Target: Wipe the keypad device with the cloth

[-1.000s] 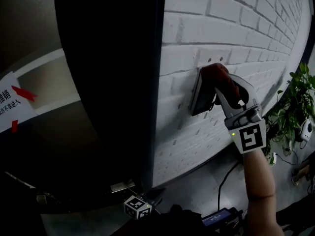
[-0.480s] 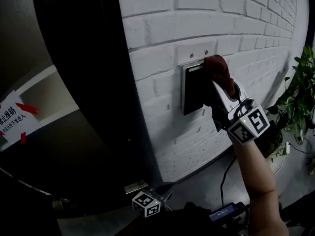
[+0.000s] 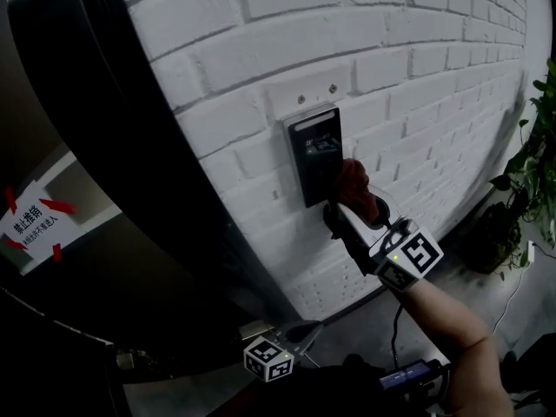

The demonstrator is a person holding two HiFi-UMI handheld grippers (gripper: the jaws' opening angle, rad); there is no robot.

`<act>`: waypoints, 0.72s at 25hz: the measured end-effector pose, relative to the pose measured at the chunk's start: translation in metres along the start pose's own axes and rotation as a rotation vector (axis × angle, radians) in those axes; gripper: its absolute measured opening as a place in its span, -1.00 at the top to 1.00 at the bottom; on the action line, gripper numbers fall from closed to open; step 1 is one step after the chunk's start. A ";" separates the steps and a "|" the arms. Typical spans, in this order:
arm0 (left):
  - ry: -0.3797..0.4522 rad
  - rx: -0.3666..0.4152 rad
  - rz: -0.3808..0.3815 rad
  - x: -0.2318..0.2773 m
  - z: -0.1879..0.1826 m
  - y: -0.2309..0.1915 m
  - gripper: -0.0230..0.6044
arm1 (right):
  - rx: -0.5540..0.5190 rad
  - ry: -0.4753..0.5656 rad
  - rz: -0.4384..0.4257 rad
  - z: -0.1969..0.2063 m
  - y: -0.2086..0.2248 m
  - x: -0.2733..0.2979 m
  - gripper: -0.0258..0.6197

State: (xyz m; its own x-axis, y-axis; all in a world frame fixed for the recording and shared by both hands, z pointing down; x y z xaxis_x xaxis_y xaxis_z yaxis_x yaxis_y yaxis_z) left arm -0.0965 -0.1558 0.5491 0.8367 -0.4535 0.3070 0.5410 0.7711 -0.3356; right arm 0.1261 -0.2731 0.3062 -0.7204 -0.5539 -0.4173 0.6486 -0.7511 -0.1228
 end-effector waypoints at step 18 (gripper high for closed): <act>0.053 -0.079 -0.202 0.015 0.006 0.020 0.91 | -0.803 0.014 -0.156 -0.106 0.002 0.066 0.60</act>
State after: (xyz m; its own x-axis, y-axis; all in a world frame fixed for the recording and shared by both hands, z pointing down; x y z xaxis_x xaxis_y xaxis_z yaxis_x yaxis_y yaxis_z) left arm -0.0733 -0.1443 0.5522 0.7129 -0.6194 0.3289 0.7013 0.6260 -0.3410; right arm 0.1059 -0.2730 0.1828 -0.8172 -0.4557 -0.3529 0.5233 -0.3300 -0.7857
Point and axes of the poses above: the fingertips, and each gripper's own axes: x forward along the fingers, y to its right, z out of its underside, the point moved 10 cm from there along -x, backward along the fingers, and after that the axes turned 8 degrees about -z, right-handed, at the moved point
